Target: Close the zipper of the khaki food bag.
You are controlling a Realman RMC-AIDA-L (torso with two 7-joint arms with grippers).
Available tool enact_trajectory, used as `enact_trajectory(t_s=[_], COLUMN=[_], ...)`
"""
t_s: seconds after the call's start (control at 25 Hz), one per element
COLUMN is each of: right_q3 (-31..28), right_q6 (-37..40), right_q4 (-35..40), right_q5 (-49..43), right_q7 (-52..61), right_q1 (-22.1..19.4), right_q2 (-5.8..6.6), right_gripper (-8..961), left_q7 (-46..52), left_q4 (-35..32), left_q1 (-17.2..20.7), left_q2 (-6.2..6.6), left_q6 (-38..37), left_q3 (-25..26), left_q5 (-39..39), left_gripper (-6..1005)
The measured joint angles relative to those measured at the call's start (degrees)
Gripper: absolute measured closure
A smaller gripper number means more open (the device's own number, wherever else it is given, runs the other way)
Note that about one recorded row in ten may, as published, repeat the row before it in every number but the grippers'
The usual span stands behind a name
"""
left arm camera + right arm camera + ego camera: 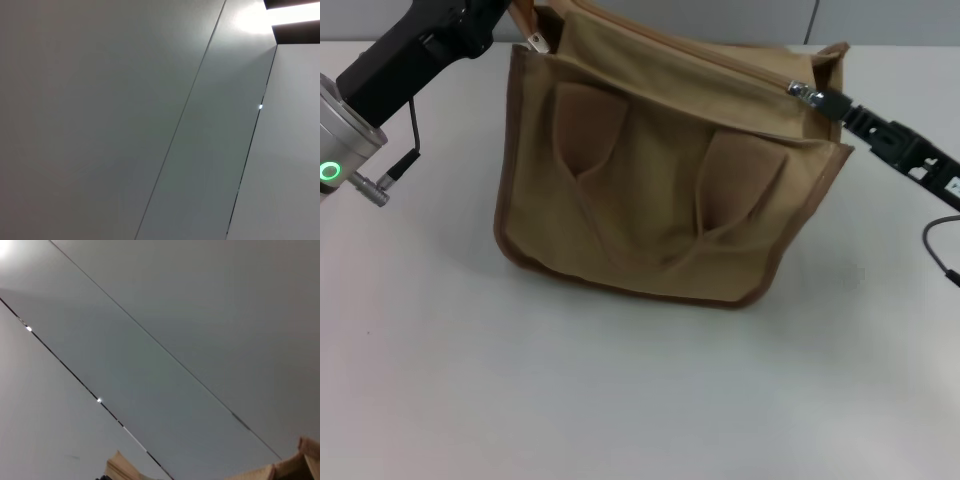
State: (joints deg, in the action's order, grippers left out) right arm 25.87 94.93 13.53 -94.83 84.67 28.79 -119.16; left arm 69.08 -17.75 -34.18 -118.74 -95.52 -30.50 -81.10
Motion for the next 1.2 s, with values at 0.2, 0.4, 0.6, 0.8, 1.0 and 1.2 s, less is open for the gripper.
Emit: enact_trajectory(t_s=[0.2,0.4,0.6,0.8,1.0,1.2], right_q3=[-1.1,-0.7,-0.7,-0.6,-0.5,-0.4], right_q6=[3.4,7.1,8.3,9.7,10.7,15.1], right_q4=[0.9,0.3,-1.0,-1.4,-1.7,-1.0], right_q5=[0.0,0.0,0.0,0.0,-0.3,-0.7], right_q7=[-2.6,-8.6,-11.7,-13.6,-15.8,-23.4], right_q1=[-0.4,-0.2,0.0,-0.2,-0.1,-2.5], right_q2=[-0.01,-0.12,-0.23,-0.34,-0.37,-0.08], right_gripper=[860,847,833,695,486,487], left_q7=[-2.1,-8.2,-7.4,-6.8,-7.3,-10.7], left_q4=[0.1,-1.0,-4.7,-4.9,-7.6,-15.2], left_q1=[0.7,2.2,4.6,5.9,7.9,12.9], left_q2=[-0.02,0.33,0.26,0.29,0.5,0.27], left_q6=[-0.7,-7.3,-14.1,-15.0,-16.2,-15.4], left_q3=[-0.1,0.5,2.8,1.4,-6.9,-22.6], left_q5=[-0.2,0.0,4.8,6.5,2.5,-7.3], left_gripper=[926,924,923,741,410,240])
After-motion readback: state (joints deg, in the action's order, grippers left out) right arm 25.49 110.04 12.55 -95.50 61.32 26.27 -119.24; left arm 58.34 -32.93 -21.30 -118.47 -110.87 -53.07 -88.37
